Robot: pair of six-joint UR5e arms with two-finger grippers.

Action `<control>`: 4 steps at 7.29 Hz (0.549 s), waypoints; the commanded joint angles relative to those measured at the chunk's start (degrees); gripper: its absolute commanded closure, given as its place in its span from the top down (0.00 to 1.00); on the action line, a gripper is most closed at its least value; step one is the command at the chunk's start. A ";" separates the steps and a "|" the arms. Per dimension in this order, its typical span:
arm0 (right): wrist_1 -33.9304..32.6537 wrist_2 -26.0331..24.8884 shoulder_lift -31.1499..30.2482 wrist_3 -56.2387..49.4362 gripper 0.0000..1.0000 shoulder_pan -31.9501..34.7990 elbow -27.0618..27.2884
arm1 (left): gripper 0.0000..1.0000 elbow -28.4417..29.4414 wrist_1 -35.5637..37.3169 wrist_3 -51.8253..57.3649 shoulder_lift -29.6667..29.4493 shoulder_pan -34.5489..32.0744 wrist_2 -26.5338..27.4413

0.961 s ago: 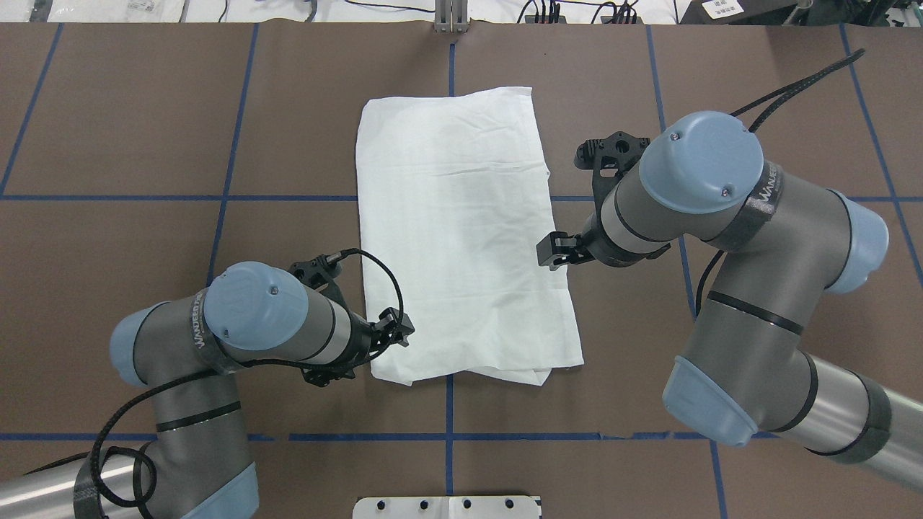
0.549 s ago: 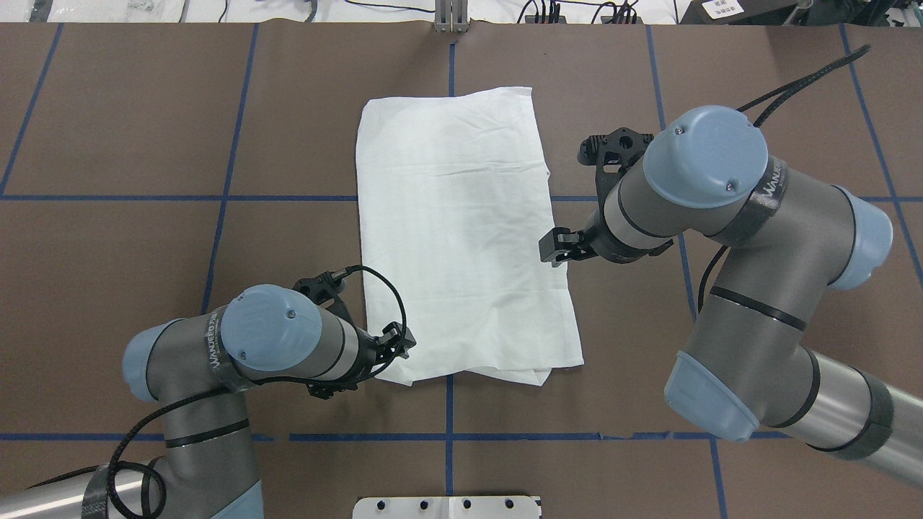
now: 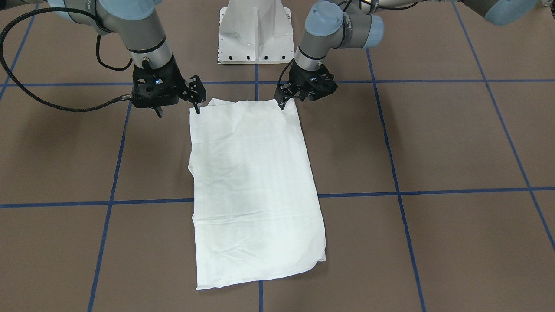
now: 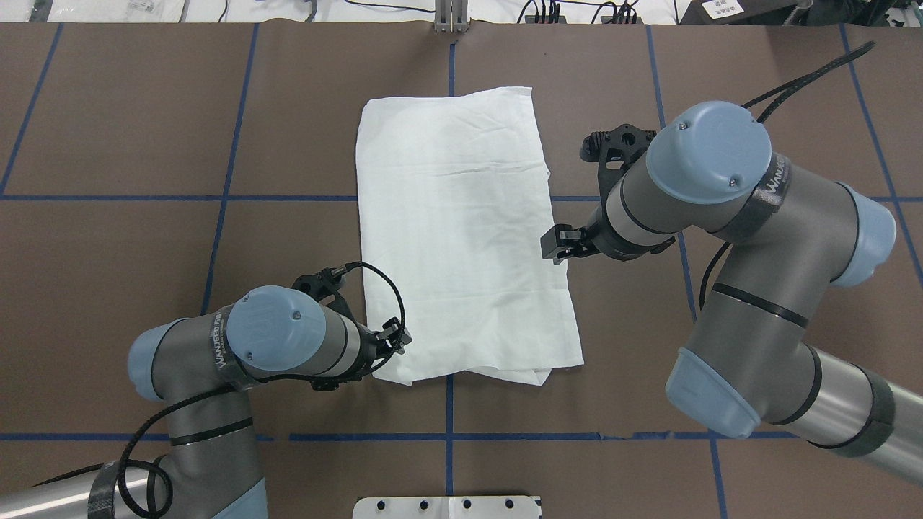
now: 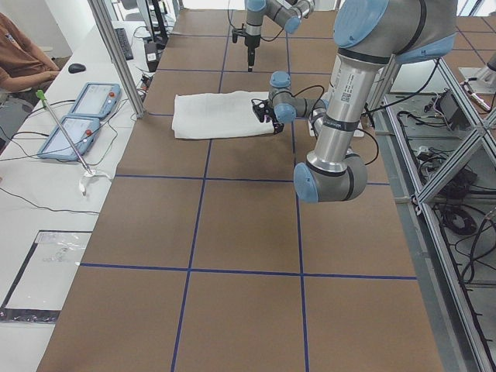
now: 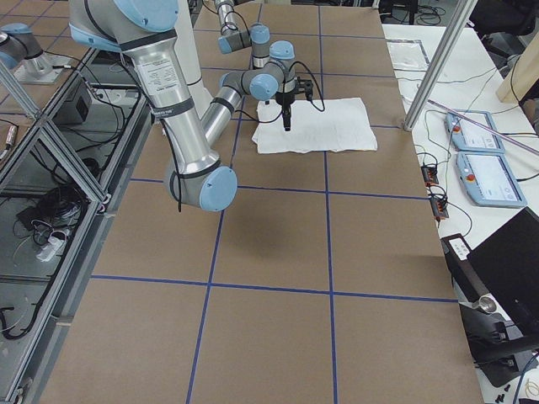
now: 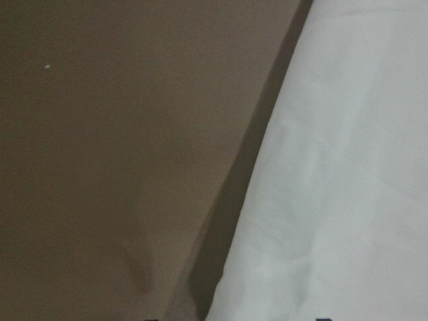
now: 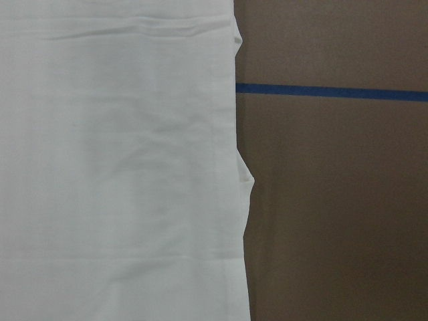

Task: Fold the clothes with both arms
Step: 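Lower the right gripper to the shirt's near corner while the left gripper holds position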

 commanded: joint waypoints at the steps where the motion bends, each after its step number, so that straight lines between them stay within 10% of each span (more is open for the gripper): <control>1: -0.01 0.01 -0.06 0.00 1.00 0.17 0.00 | 0.71 0.16 0.00 -0.75 -0.13 0.03 0.27; 4: -0.01 0.01 -0.06 0.00 1.00 0.35 0.00 | 0.67 2.26 -0.09 -0.76 -1.62 0.12 0.53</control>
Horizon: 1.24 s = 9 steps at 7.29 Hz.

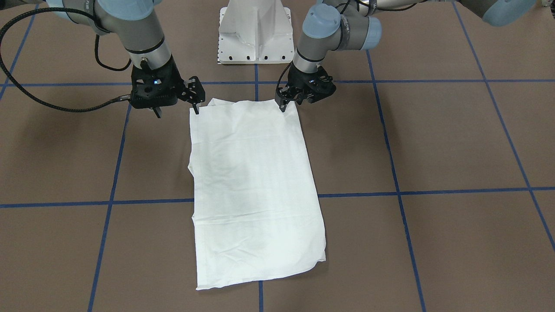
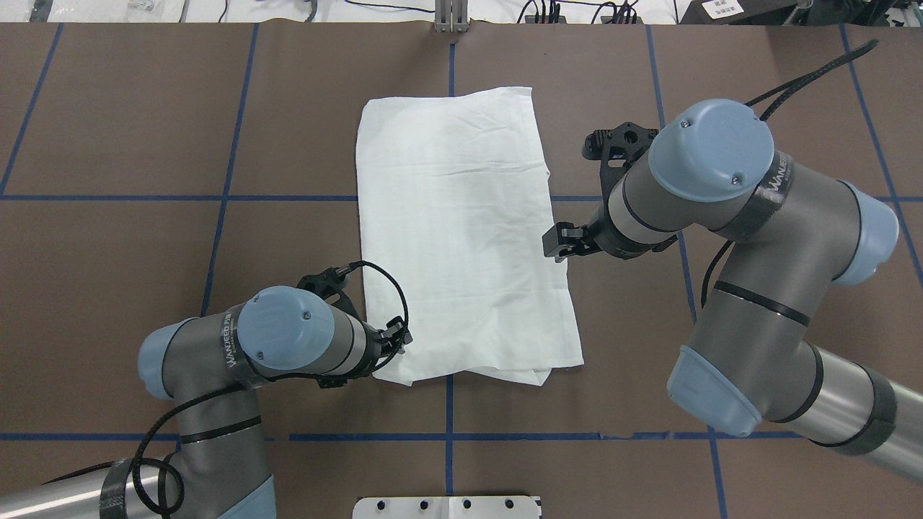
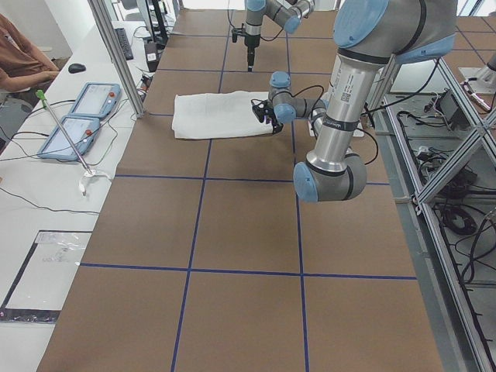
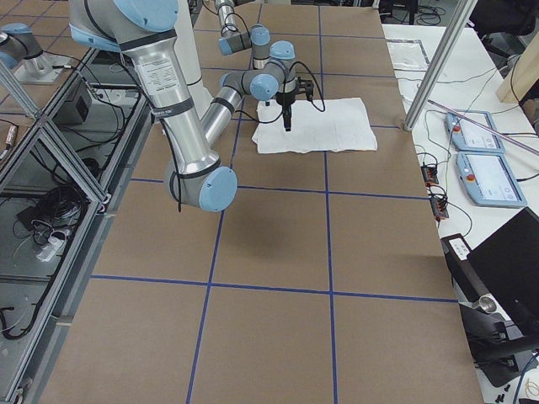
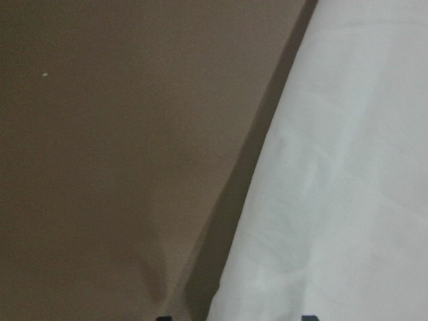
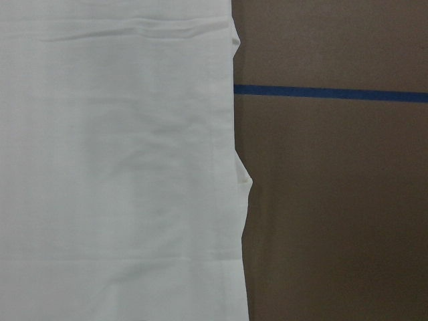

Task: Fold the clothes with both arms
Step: 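Lower the right gripper to the shirt's near corner while the left gripper holds position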

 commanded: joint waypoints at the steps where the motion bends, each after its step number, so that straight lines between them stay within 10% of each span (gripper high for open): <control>1: 0.00 0.78 0.00 0.00 1.00 0.53 0.00 | 0.67 0.44 -0.03 -0.31 -0.70 0.02 -0.05; 5: -0.18 2.29 0.00 0.00 1.00 1.59 0.00 | 0.60 0.00 0.06 -0.40 -0.70 -0.07 -0.14; 9: -0.26 2.37 -0.09 0.00 1.00 1.50 0.00 | 0.12 -0.52 0.06 -0.40 -0.62 -0.15 -0.14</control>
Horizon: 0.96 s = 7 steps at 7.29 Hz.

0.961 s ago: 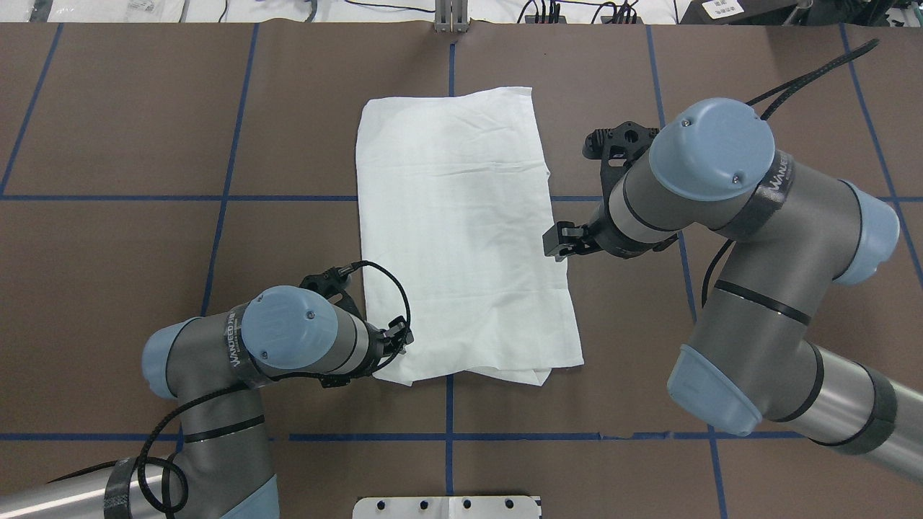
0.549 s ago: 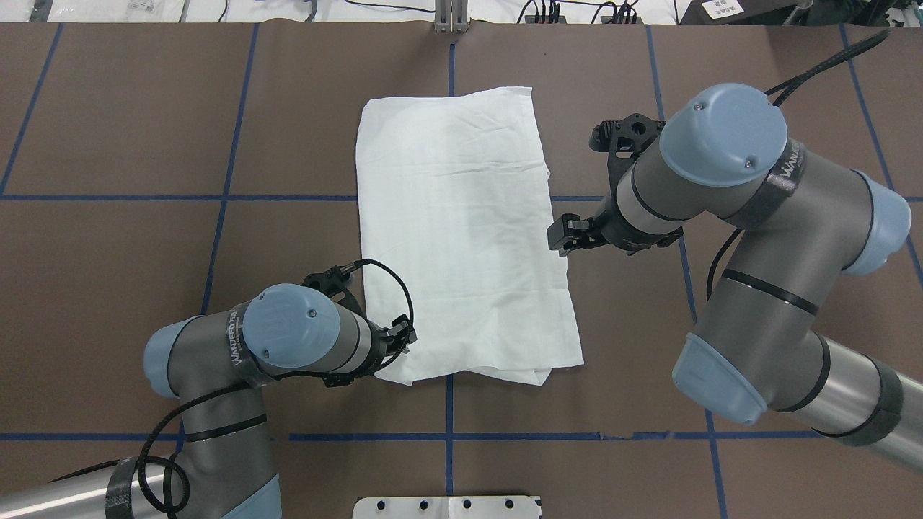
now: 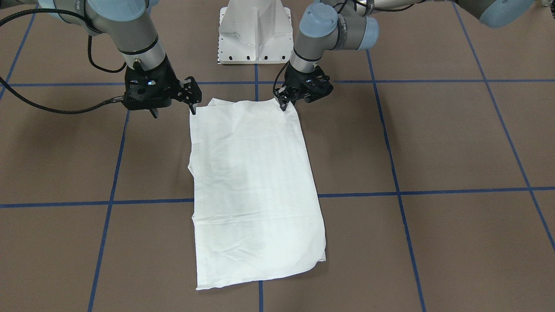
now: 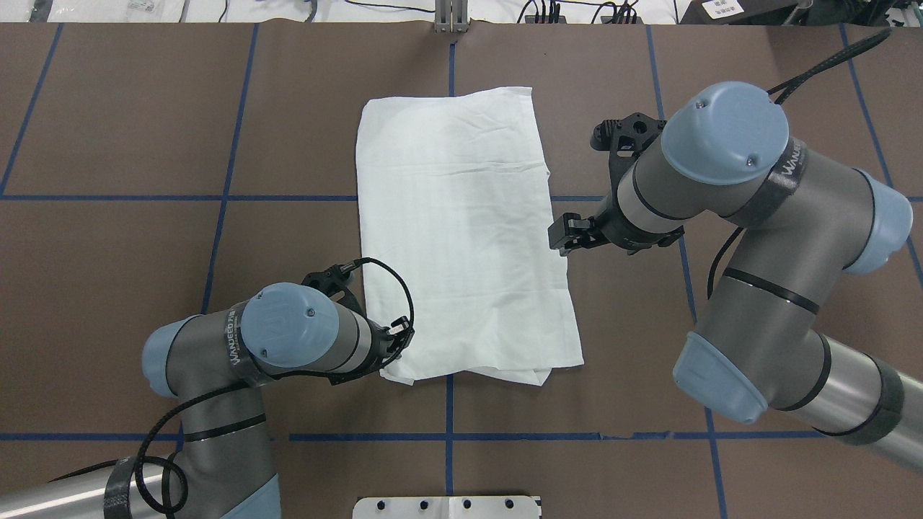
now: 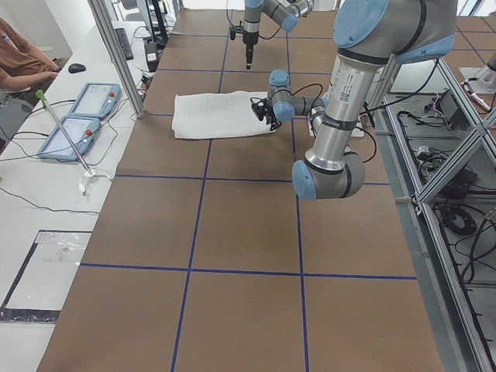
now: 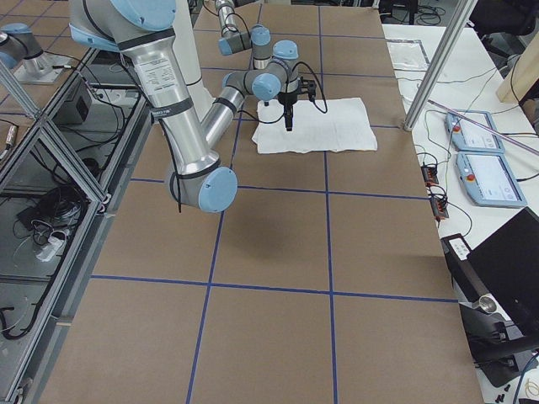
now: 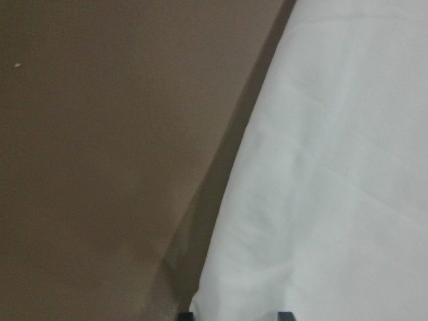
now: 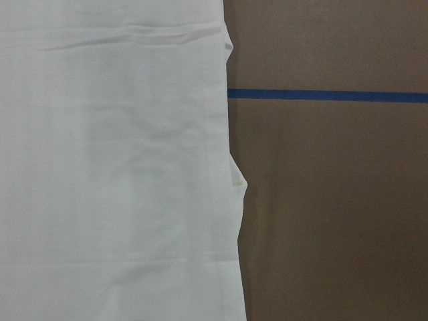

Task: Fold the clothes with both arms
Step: 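Lower the right gripper to the shirt's near corner while the left gripper holds position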

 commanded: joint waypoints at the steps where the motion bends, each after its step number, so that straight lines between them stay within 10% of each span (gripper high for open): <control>1: -0.16 0.10 -0.01 0.02 1.00 -0.07 0.00 | 0.00 -0.58 0.00 0.00 -0.13 0.00 -0.04; 7: -0.16 -8.48 -0.36 32.74 1.00 -11.73 -1.31 | 0.00 -3.84 0.44 0.09 0.04 -0.18 -0.30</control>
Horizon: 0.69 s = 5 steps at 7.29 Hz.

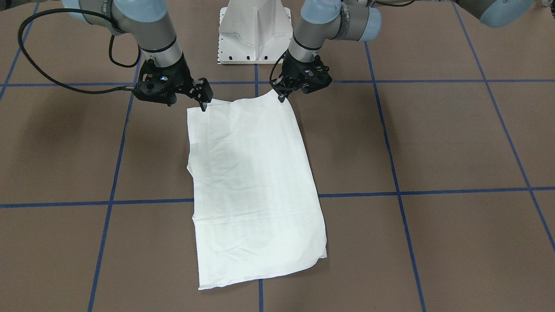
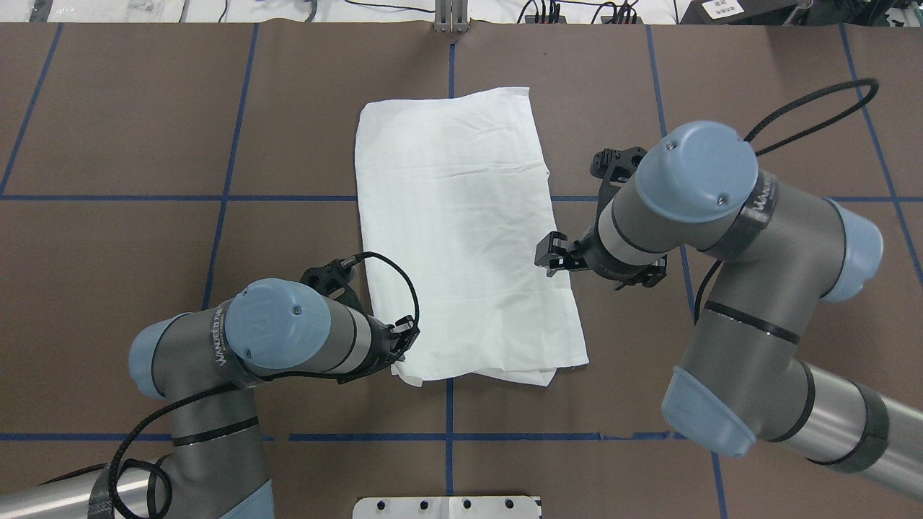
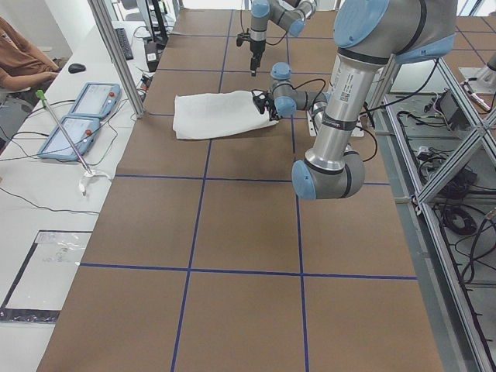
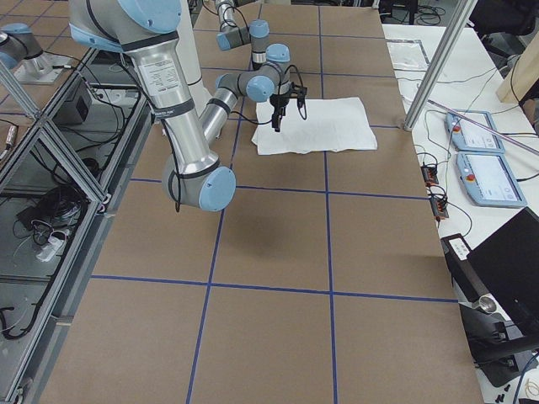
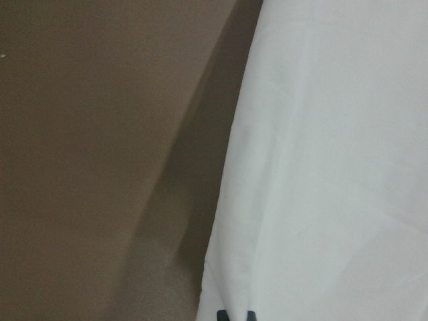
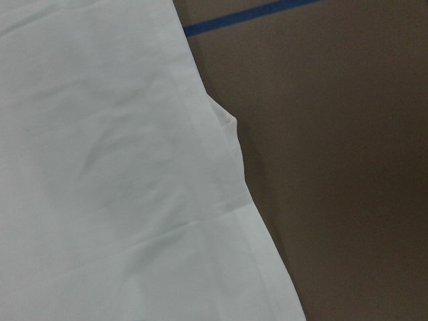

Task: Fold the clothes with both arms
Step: 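Lower the right gripper to the shirt's near corner while the left gripper holds position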

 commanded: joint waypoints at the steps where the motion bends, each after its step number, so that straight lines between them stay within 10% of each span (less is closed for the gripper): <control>1: -0.05 -5.97 0.07 13.58 1.00 -6.52 -2.02 | 0.00 -0.09 0.04 0.00 0.01 -0.01 -0.03; 5: 5.62 -8.19 1.57 30.10 1.00 -9.52 -7.54 | 0.00 -0.09 0.04 0.09 -0.25 -0.09 0.06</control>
